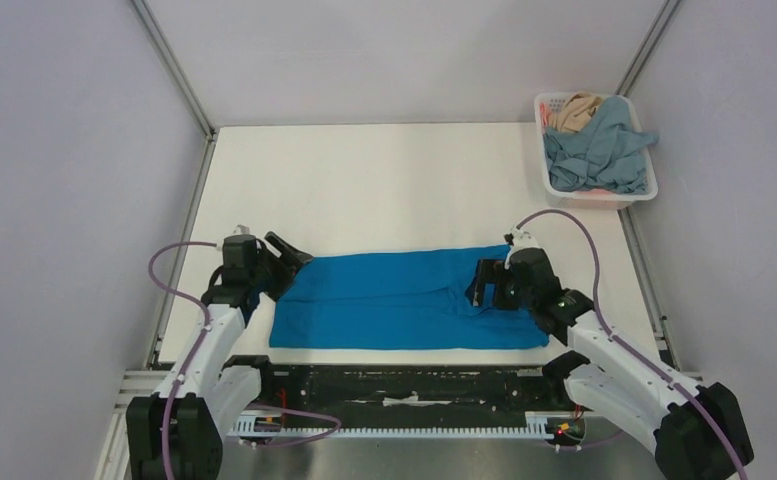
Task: Fold and stack the t-shirts
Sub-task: Fold the other side of the tshirt into a rectangle, then rotate the tshirt 90 degrees
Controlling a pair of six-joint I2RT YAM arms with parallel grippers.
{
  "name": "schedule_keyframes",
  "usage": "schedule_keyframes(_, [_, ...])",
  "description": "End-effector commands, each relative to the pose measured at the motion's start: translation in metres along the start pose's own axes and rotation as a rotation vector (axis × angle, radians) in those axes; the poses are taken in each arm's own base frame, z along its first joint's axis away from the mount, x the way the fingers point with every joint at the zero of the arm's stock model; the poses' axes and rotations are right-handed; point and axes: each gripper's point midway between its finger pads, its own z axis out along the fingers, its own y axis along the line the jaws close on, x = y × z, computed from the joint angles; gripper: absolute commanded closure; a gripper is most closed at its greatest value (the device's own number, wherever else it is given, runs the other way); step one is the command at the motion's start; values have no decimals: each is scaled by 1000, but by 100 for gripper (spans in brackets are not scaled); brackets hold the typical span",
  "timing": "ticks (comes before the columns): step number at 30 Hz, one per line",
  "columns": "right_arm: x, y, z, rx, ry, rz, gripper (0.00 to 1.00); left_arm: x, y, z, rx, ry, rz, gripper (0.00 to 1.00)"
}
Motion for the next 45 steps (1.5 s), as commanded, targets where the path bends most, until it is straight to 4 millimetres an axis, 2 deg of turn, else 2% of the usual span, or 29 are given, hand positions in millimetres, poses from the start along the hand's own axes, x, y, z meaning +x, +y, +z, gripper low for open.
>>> schedule_keyframes(1, [33, -12, -5, 14, 83, -2, 2, -3, -14, 10, 81, -2, 13, 18])
schedule_keyframes(5, [56, -22, -25, 13, 111, 12, 2, -3, -1, 15, 38, -27, 4, 17])
schedule_keyframes(9, [67, -22, -39, -9, 139, 4, 2, -7, -3, 14, 39, -36, 12, 17])
schedule_keyframes(11, [56, -18, -41, -20, 108, -12, 2, -9, -10, 12, 58, -34, 17, 17])
schedule_keyframes(15, [14, 0, -39, -59, -9, -38, 2, -12, -33, 10, 126, -12, 47, 16])
schedule_keyframes(19, [-26, 12, -35, -56, -104, -56, 2, 6, -50, 18, 133, 47, 139, 16])
schedule_keyframes(21, [-39, 9, -29, -18, -142, -49, 2, 18, -51, 25, 113, 84, 185, 16])
schedule_keyframes(23, [-39, 2, -18, 25, -147, 0, 2, 28, -45, 33, 70, 122, 203, 16])
schedule_keyframes(28, [-2, -9, 17, 58, -37, 101, 2, 47, -22, 48, -15, 185, 211, 16])
schedule_keyframes(32, [14, -8, 35, 32, 14, 136, 2, 58, -6, 51, -50, 209, 212, 15])
schedule_keyframes(35, [9, -16, 47, 73, 8, 137, 2, 70, 3, 51, -60, 228, 204, 15])
schedule_keyframes(37, [0, -14, 57, 63, -15, 127, 2, 77, 7, 51, -64, 235, 191, 15])
schedule_keyframes(41, [-16, -12, 73, 53, -57, 122, 2, 89, 3, 46, -51, 248, 179, 15])
schedule_keyframes(45, [-43, -11, 93, 66, -73, 89, 2, 96, 2, 44, -42, 236, 172, 15])
